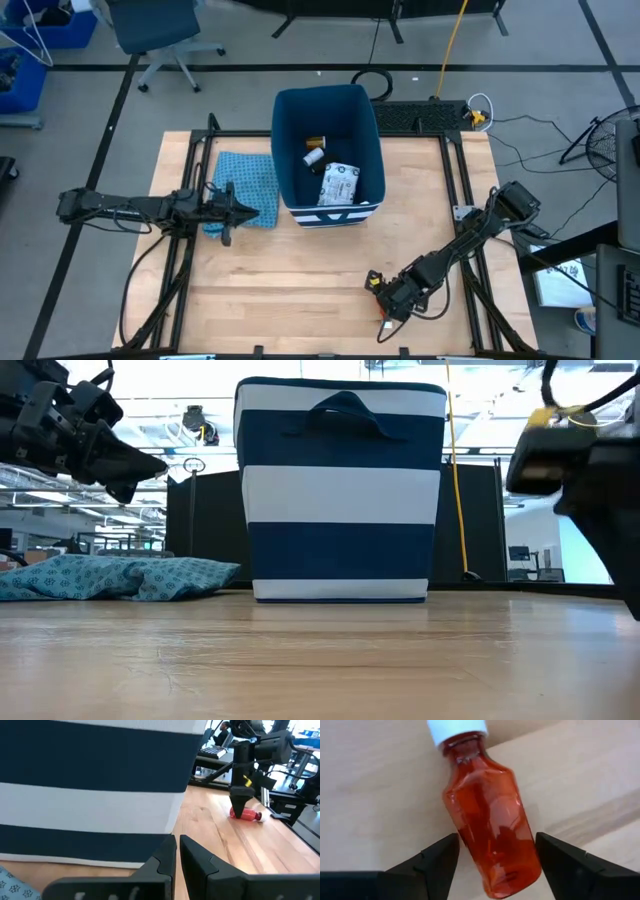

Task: Pick & place medical supplies in basket/bin
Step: Put the red pill bottle into the blue bin

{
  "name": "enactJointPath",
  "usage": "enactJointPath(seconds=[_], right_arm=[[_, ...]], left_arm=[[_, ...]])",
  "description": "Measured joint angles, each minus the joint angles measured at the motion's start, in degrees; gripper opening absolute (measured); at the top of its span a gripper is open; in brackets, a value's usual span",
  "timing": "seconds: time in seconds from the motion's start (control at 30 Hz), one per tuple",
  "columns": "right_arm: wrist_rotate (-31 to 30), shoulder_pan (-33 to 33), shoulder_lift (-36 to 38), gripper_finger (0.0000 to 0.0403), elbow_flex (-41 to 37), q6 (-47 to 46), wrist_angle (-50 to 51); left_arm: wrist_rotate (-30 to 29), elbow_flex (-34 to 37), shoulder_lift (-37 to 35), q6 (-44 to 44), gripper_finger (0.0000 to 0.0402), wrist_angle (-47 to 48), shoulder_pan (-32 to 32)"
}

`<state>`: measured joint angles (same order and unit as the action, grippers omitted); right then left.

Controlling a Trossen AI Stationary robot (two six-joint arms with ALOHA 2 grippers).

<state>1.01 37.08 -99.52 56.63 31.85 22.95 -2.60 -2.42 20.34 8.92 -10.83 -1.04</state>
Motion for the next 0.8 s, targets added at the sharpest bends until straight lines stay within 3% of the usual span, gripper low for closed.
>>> enactJointPath(seconds=[0.17, 0.37, 0.53, 0.8], right_arm=[[7.56, -3.02, -0.17, 0.0210, -0.17, -11.72, -3.81], [17.98, -6.51, -0.12, 0.0157, -0.32, -19.05, -8.34], [18.69, -8.08, -0.07, 0.0146, -0.64, -23.41, -9.97], [19.23, -8.57, 0.57, 0.0150, -5.67, -29.57, -24.64]], left_arm=[[-0.03, 0.00, 0.00, -0.14, 0.0026, 1.38, 0.00], [-0.27, 0.00, 0.00, -0.14, 0.0026, 1.73, 0.00], [-0.35, 0.00, 0.00, -0.81, 0.0026, 1.76, 0.00], [-0.43, 0.00, 0.00, -2.22, 0.0026, 1.80, 0.00]])
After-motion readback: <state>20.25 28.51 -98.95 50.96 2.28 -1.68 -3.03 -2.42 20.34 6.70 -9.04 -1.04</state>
